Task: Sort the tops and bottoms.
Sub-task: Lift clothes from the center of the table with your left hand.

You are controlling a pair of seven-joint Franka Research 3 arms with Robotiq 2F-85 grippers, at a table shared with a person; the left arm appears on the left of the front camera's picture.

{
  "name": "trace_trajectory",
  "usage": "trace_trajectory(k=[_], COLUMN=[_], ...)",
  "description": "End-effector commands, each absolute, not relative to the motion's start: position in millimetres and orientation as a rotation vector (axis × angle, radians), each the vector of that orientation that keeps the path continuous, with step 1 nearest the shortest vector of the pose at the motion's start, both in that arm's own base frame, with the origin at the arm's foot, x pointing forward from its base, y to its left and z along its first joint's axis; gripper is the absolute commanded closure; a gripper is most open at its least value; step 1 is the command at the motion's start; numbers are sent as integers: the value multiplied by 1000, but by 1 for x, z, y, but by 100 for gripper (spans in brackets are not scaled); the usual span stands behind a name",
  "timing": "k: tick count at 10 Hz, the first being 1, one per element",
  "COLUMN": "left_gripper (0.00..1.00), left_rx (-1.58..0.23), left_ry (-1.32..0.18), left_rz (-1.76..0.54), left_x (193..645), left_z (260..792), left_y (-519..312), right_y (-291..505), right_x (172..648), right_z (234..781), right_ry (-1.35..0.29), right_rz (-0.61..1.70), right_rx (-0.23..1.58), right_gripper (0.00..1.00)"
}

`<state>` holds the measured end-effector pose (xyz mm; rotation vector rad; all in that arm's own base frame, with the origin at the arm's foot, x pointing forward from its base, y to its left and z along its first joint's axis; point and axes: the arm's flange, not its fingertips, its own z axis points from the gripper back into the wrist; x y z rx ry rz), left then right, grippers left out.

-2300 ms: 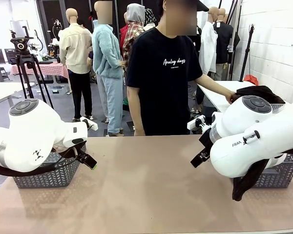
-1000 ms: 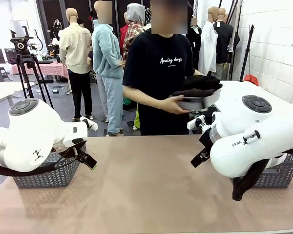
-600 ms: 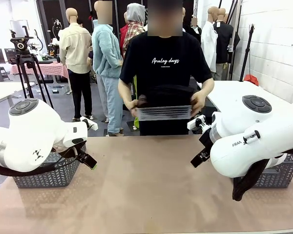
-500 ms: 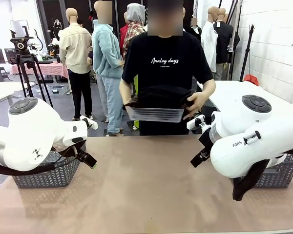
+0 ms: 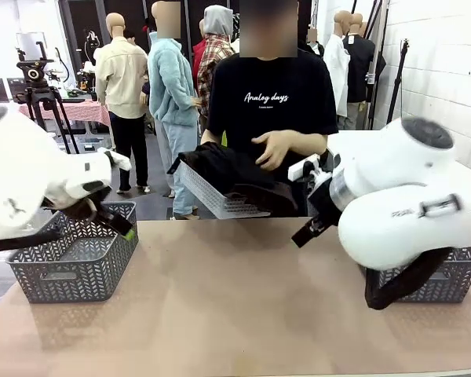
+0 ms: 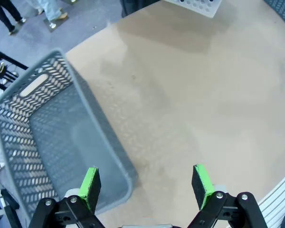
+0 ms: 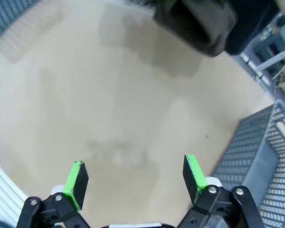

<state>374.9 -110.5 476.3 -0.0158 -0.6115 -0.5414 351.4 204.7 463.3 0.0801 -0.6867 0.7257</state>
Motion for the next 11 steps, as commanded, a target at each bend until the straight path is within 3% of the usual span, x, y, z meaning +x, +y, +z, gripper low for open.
trace_trajectory(k=[1,6,7,8,11], left_gripper=[0,0,0,0,0], left_rx=[-17,-31,-30,-15,-13], left_ry=[-564,-580,-585,-600,-585], left_rz=[-593,-544,-544,-507,-547], left_x=[358,331,336,345,337], left_z=[494,516,517,508,527], left_y=[-82,-59,-60,-62,-61], right_y=[163,101,98,122,122], right_x=[300,248,251,291,291], right_z=[483,516,513,568,568], right_ry=[-690,-713,-720,-697,-697], right_rz=[693,559,556,585,585], right_rx=[69,133,157,95,95], right_gripper=[0,0,0,0,0])
